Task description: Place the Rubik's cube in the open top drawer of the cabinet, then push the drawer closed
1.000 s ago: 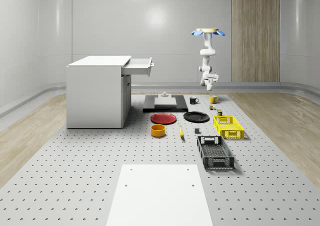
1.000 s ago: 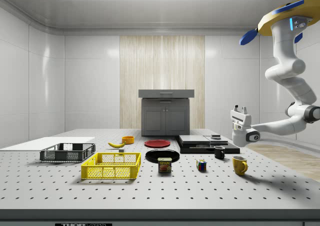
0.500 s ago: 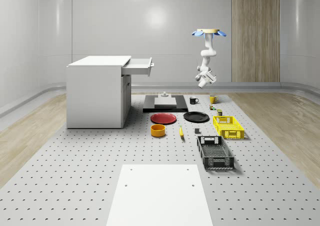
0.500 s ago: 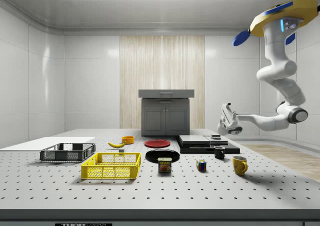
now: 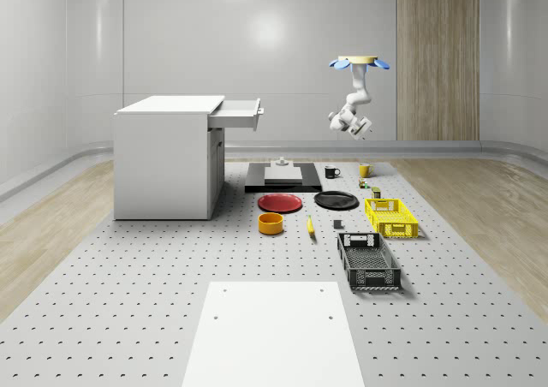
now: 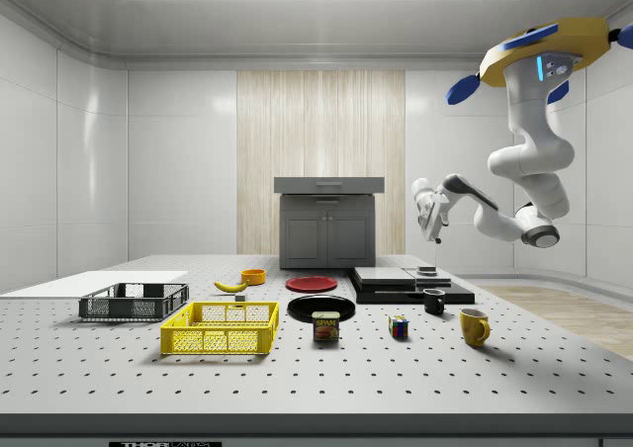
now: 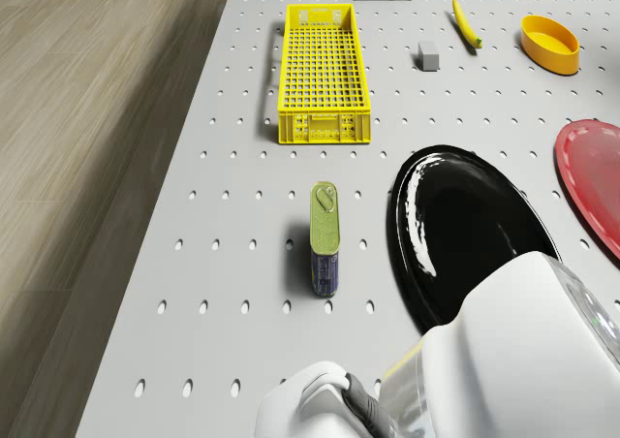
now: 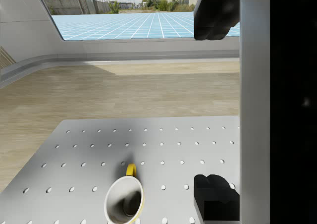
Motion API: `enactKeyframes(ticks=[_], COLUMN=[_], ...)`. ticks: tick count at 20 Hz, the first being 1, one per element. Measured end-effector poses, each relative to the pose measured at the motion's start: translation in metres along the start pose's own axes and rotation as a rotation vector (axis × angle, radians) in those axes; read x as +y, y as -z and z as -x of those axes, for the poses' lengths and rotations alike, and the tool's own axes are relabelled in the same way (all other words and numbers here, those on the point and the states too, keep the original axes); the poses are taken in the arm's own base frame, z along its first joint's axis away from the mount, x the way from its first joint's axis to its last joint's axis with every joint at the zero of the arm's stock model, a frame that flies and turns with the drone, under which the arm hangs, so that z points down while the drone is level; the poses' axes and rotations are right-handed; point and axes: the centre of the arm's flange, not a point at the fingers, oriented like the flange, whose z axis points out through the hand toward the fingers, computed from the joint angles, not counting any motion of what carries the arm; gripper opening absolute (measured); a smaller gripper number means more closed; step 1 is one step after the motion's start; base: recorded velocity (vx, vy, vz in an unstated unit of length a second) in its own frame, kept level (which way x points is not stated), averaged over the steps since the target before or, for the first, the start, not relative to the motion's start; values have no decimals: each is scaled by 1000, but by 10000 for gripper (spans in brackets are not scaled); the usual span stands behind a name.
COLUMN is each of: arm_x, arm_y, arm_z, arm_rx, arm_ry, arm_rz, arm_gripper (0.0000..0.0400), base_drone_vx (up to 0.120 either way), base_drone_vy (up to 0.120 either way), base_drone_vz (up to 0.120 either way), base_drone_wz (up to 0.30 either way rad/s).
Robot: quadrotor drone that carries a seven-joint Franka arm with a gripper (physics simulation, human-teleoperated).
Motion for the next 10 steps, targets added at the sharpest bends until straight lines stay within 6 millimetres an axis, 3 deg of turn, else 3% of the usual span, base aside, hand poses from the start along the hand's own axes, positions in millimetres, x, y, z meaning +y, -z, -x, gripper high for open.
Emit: enactKeyframes(ticks=[4, 10], arm_x=[-23, -37], arm_y=[-5, -14], arm_z=[23, 37], arm_rx=[237, 396], arm_ry=[8, 14], arm_rz=[234, 386], arm_gripper=[400, 400], base_drone_vx=[120, 120], base_drone_vy=[0, 0], base_drone_vz=[-120, -120], base_drone_wz=[0, 0])
